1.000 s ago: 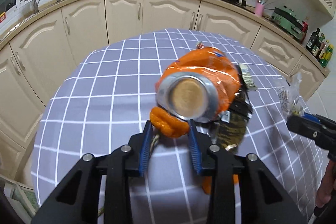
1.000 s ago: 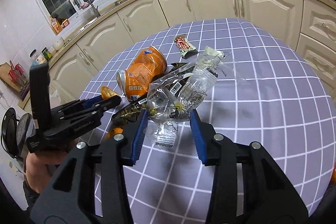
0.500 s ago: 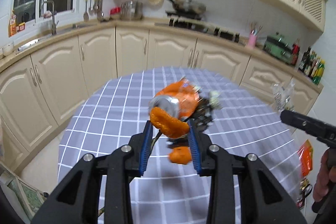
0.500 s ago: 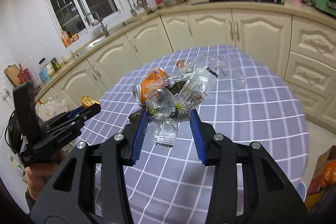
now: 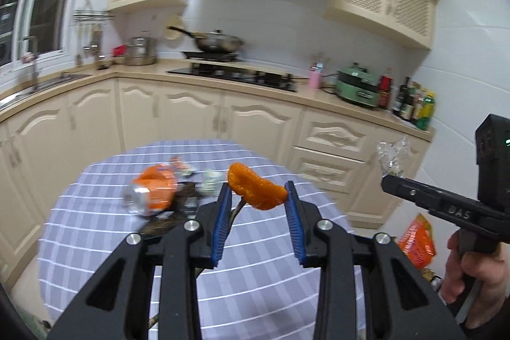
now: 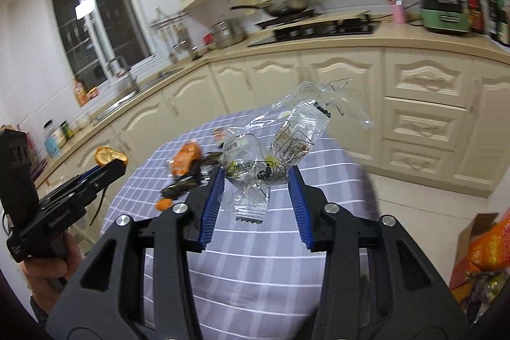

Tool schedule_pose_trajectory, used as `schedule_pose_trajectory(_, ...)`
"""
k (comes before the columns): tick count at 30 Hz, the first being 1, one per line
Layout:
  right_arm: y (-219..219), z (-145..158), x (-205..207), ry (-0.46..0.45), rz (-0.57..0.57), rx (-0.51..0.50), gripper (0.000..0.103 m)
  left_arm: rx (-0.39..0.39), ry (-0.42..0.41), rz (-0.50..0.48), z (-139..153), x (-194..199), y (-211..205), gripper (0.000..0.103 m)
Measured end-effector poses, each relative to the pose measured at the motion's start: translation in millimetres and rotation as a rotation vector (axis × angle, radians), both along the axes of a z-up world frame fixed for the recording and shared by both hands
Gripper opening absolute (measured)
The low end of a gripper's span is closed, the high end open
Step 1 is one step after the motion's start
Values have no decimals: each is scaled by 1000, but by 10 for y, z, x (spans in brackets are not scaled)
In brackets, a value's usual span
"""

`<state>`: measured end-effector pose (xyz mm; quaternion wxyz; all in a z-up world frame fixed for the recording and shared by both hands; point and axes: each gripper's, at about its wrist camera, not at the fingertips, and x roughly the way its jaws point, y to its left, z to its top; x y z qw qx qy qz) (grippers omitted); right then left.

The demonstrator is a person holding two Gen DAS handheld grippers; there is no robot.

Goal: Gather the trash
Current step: 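Carry the orange peel and clear wrapper with both tools over the blue bin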

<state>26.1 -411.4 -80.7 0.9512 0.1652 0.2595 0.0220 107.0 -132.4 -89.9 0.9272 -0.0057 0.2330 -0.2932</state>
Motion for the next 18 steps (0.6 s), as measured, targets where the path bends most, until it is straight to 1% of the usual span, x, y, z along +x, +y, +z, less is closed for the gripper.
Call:
schedule_pose_trajectory(4, -483, -73, -291, 16, -107, 1, 41, -4, 6, -117, 3, -203, -509, 32)
schedule_pose_trajectory(6, -726, -127, -447, 27, -163, 13, 41, -4, 18, -190, -31, -326, -824, 33)
schedule_pose_trajectory(8, -983, -214, -616, 49, -231, 14, 41, 6, 29, -243, -85, -425, -1086, 33)
schedule_pose_trajectory(11, -1342, -359, -841, 82, -312, 29, 41, 29, 52, -336, -229, -595, -1555, 33)
schedule_pose_trajectory(13, -1541, -470, -973, 101, -354, 44, 41, 67, 65, -398, -373, -719, -1930, 33)
schedule_pose_trajectory(14, -1659, -552, -1043, 118, -376, 56, 41, 77, 72, -414, -426, -755, -2025, 33)
schedule_pose_trajectory(17, -1923, -803, -1179, 169, -419, 88, 41, 137, 121, -490, -725, -891, -2493, 33)
schedule_pose_trajectory(18, -1986, -884, -1222, 183, -428, 100, 41, 151, 133, -505, -805, -917, -2584, 33)
